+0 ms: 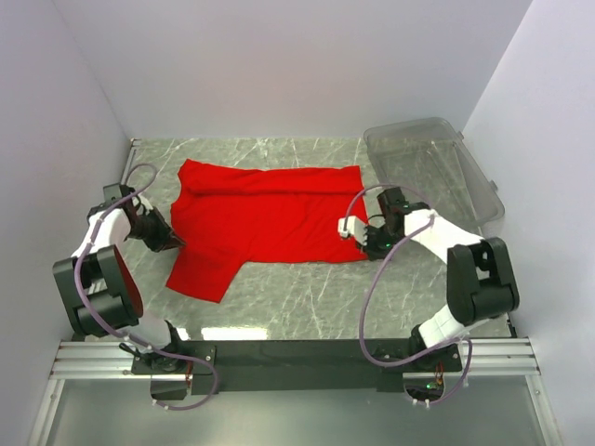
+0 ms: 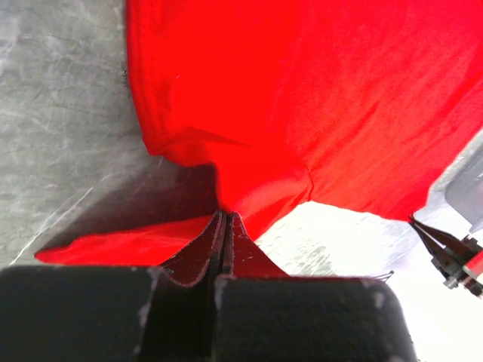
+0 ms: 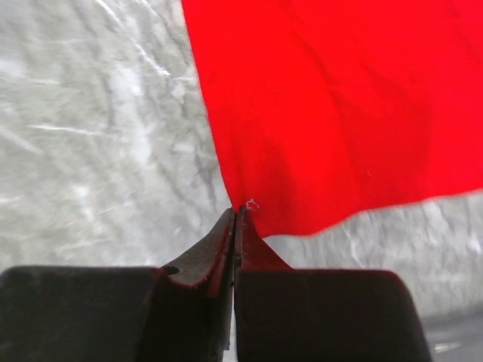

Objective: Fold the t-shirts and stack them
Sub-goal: Fold the tshirt

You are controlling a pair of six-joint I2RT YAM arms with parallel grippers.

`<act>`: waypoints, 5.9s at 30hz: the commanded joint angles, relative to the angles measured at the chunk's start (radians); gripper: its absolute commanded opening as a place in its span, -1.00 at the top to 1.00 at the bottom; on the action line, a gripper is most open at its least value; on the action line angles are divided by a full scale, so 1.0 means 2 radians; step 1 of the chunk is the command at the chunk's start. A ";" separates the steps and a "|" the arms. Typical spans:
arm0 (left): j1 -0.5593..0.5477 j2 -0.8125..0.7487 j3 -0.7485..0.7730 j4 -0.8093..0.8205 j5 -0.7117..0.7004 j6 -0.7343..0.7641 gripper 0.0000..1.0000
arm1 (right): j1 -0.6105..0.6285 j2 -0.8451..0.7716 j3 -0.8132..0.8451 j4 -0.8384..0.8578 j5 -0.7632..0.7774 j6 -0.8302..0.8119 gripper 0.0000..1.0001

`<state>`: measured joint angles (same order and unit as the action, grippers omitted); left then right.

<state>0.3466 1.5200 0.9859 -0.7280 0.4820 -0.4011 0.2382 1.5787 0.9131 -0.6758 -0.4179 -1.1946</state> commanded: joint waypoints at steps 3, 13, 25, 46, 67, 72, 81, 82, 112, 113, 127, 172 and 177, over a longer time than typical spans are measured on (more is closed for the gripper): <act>0.019 -0.036 0.025 -0.013 0.030 0.019 0.99 | -0.039 -0.058 0.046 -0.062 -0.071 0.000 1.00; 0.045 -0.030 0.080 -0.011 0.090 -0.002 0.99 | -0.065 -0.050 0.099 -0.027 -0.089 0.076 1.00; 0.042 0.090 0.210 -0.014 0.130 -0.043 0.99 | -0.062 0.048 0.204 0.063 -0.024 0.198 1.00; -0.017 0.275 0.377 -0.039 0.080 -0.059 0.99 | -0.028 0.201 0.340 0.073 0.073 0.217 1.00; -0.026 0.295 0.382 0.030 0.098 -0.099 0.99 | 0.000 0.265 0.375 0.091 0.184 0.243 1.00; -0.026 0.303 0.388 0.028 0.106 -0.097 0.99 | 0.001 0.266 0.385 0.094 0.180 0.248 1.00; -0.026 0.326 0.395 0.029 0.096 -0.109 0.99 | 0.004 0.275 0.385 0.096 0.192 0.248 1.00; -0.026 0.328 0.396 0.030 0.093 -0.110 0.99 | 0.003 0.275 0.384 0.098 0.194 0.248 1.00; -0.025 0.374 0.440 0.028 0.087 -0.125 0.99 | 0.002 0.287 0.387 0.113 0.221 0.254 0.99; -0.024 0.374 0.440 0.028 0.087 -0.125 0.99 | 0.004 0.289 0.389 0.112 0.222 0.254 0.97; -0.021 0.301 0.458 0.068 0.074 -0.132 0.18 | 0.002 0.228 0.405 0.111 0.185 0.277 0.22; -0.104 0.208 0.080 0.165 0.002 -0.146 0.25 | -0.002 0.011 0.146 0.127 -0.027 0.325 0.19; -0.108 0.217 0.089 0.162 0.003 -0.140 0.62 | -0.004 0.010 0.143 0.128 -0.027 0.325 0.18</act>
<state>0.1394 1.9289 1.1439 -0.4168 0.5251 -0.6987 0.2379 1.6398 1.1969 -0.4519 -0.4614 -0.5529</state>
